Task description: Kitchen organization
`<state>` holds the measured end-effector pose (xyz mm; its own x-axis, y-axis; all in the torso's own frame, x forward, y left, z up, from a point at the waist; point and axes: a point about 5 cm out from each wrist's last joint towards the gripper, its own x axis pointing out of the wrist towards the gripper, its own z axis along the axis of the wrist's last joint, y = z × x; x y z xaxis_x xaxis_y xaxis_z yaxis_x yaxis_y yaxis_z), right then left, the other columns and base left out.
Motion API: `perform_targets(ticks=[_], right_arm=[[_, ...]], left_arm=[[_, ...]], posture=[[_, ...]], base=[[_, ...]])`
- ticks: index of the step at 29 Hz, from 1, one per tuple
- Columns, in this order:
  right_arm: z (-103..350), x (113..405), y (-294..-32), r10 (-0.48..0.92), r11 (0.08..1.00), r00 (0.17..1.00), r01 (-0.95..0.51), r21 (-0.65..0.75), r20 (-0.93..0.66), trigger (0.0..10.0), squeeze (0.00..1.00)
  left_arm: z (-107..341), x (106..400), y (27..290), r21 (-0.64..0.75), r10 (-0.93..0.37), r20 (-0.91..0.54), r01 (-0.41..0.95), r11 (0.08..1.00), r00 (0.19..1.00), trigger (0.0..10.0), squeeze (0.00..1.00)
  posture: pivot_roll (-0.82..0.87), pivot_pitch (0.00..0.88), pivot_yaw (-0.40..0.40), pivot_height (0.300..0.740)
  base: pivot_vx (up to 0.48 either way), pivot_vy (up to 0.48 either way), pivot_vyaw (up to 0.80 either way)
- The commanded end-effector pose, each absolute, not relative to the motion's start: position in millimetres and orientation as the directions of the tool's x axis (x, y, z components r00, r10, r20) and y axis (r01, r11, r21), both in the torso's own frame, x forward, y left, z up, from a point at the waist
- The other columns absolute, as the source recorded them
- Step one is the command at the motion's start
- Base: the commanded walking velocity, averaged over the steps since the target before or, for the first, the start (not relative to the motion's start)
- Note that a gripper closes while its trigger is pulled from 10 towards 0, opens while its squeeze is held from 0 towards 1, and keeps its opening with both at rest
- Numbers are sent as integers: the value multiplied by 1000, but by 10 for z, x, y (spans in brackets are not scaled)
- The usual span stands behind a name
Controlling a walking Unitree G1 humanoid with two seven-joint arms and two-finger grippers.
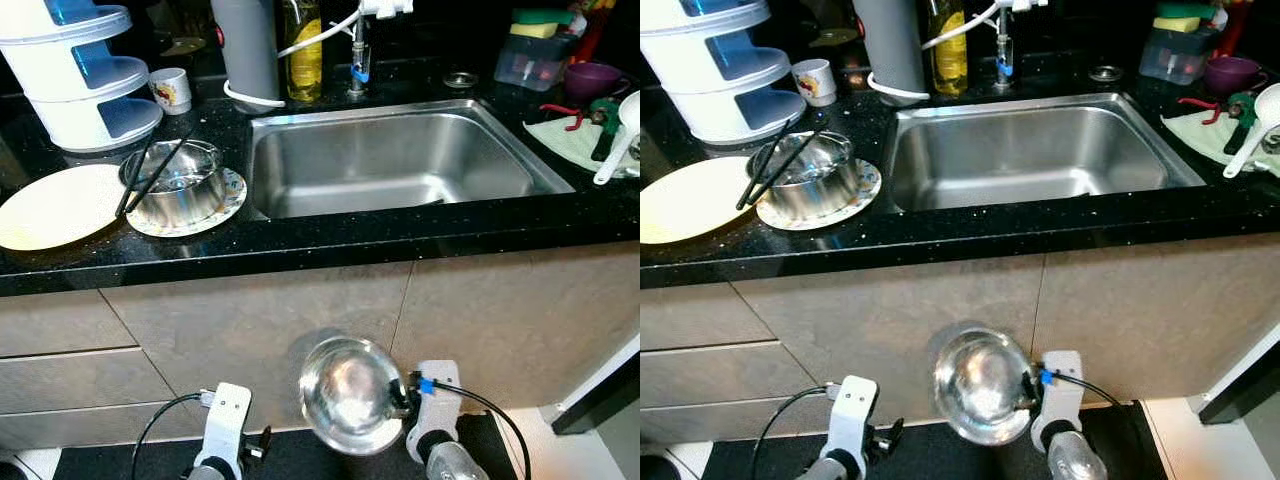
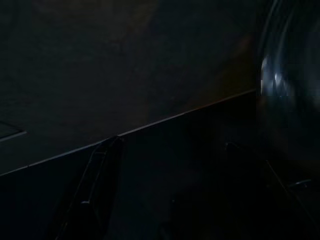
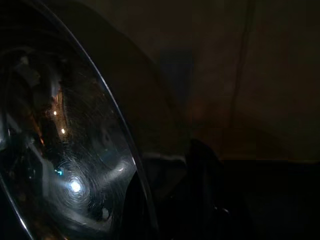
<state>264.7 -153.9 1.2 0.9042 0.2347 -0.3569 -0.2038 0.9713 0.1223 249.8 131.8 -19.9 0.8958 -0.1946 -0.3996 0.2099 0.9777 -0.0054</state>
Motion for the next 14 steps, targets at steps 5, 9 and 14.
perform_targets(ticks=[5, 9, 14], right_arm=[[-60, 2559, -1469, 287, 958, 861, -260, 121, -420, 10000, 0], [-40, 2543, -1420, 311, 949, 849, -299, 96, -427, 10000, 0], [16, 2560, -1387, 329, 942, 849, -326, 82, -414, 10000, 0]], left_arm=[[-270, 2394, 1317, -10, -208, -426, 226, 974, 880, 10000, 0], [-240, 2398, 1285, -13, -221, -398, 235, 972, 890, 10000, 0], [-225, 2398, 1283, -21, -219, -384, 229, 973, 897, 10000, 0]], posture=[[-223, 172, 54, 740], [-217, 172, 50, 740], [-218, 173, 47, 740]], base=[[0, 0, 0], [0, 0, 0], [0, 0, 0]])
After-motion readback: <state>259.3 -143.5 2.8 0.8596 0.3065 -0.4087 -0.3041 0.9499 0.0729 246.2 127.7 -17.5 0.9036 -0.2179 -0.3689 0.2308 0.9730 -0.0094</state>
